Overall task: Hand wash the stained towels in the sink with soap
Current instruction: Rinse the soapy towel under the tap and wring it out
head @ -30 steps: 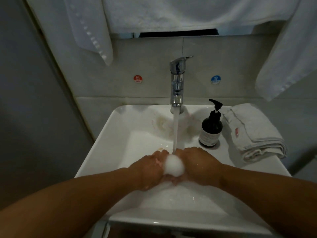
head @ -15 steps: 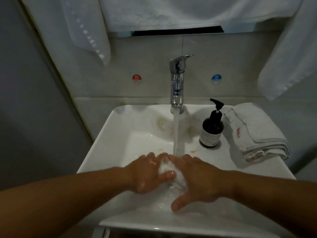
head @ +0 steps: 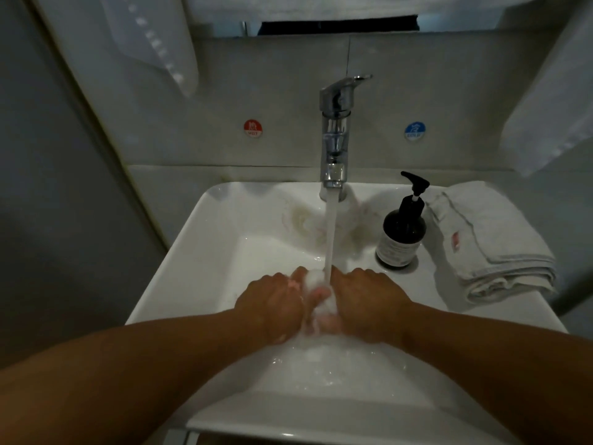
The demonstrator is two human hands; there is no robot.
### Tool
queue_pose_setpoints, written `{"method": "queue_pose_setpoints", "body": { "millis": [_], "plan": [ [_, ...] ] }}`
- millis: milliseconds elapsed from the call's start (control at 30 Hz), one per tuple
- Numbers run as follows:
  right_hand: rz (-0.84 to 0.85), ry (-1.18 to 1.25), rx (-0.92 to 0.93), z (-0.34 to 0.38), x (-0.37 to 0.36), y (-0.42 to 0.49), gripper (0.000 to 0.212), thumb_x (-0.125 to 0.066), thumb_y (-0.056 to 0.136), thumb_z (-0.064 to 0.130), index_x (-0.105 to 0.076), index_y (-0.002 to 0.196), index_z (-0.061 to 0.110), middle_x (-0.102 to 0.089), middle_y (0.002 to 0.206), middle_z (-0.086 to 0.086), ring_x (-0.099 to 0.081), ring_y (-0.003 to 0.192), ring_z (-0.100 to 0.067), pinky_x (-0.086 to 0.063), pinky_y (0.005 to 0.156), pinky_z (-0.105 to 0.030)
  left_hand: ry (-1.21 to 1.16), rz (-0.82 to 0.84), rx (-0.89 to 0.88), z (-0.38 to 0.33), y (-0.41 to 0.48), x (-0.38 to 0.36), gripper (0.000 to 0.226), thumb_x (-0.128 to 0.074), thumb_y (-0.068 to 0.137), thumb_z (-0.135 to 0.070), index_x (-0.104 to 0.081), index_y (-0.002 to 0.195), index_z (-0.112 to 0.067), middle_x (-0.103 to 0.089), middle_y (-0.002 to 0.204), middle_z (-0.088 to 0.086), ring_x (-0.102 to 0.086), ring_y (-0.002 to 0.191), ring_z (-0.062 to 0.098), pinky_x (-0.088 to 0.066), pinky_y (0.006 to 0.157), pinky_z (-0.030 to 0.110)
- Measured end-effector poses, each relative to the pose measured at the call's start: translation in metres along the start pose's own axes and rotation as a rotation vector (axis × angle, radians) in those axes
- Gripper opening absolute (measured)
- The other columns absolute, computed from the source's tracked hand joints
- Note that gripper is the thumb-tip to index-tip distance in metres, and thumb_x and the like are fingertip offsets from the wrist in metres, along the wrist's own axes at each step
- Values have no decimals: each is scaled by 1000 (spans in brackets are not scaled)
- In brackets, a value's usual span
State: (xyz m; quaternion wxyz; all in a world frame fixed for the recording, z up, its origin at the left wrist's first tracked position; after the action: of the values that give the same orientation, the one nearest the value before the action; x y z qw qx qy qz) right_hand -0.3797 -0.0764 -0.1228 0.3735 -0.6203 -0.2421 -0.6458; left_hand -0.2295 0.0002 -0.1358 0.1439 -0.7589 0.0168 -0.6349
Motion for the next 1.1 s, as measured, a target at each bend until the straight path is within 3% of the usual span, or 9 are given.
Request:
{"method": "queue_pose_setpoints", "body": {
  "millis": [100,233,367,467,533,600,733,900,1100],
  "plan": [
    [28,140,-54,1,5,-1,85,-50,60,97,-50,121,38,-64,105,6,-61,86,-16,-54,77,-34,-143,-43,-11,-3,2,13,31,-42,98,-63,-58,105,-38,-71,97,-5,-70,83,16,-59,81,38],
    [243,569,-72,8,34,-22,32,-72,77,70,-56,88,46,-58,95,23,-59,86,-1,-47,73,-13,-36,259,-45,-12,-3,31,45,-42,107,-41,-48,148,-25,-50,149,9,-51,132,27,-39,110,31],
    [399,535,-260,1,37,-34,69,-53,82,80,-61,114,19,-68,94,-3,-67,69,-16,-59,57,-29,-306,329,53,-9,-16,49,63,-29,102,-65,-43,150,-26,-52,147,6,-53,130,28,-42,106,36],
    [184,245,-160,-2,39,-38,51,-35,104,58,-59,128,20,-64,122,-6,-66,103,-26,-57,89,-42,-405,252,-81,-5,-31,45,80,-33,85,-85,-32,153,-41,-49,149,3,-51,131,25,-45,108,40],
    [151,419,-82,-2,40,-46,43,-38,106,45,-51,141,24,-57,137,5,-56,122,-22,-45,104,-36,-210,205,-210,-6,-39,28,75,-28,90,-82,-15,156,-49,-40,155,3,-41,139,25,-32,117,42],
    [276,588,-20,-1,30,-50,65,-51,90,59,-37,150,37,-53,140,9,-55,122,-18,-45,106,-36,-169,157,-180,-6,-37,14,70,-17,92,-77,-5,156,-50,-42,149,6,-40,136,29,-31,117,45],
    [280,276,-44,3,-2,-50,128,-62,62,89,5,158,38,-23,160,1,-31,142,-24,-37,115,-43,-69,100,-143,-9,-27,2,91,3,83,-81,-7,161,-35,-39,153,8,-34,141,29,-28,119,42],
    [132,207,-38,2,-10,-31,112,-60,66,90,-11,154,41,-39,143,0,-47,128,-23,-46,104,-40,30,18,-183,-23,-20,6,44,-20,107,-50,-29,148,-37,-43,146,3,-43,128,24,-42,106,39],
    [46,150,-30,-8,-4,-16,98,-49,69,94,-30,142,32,-58,125,0,-60,103,-19,-51,87,-35,-63,26,-23,-30,-9,17,43,-29,109,-49,-42,141,-23,-56,125,7,-60,111,26,-50,95,43]
  ]
}}
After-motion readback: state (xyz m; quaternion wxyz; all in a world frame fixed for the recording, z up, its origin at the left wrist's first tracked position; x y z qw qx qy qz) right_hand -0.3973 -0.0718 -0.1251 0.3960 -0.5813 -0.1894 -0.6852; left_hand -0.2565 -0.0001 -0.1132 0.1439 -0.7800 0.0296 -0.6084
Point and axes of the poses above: each hand's wrist, its own y-axis towards the middle knuckle, its own x-axis out of the back of the hand, z = x × y, the point moved 2 cm from there along y, towards the middle knuckle
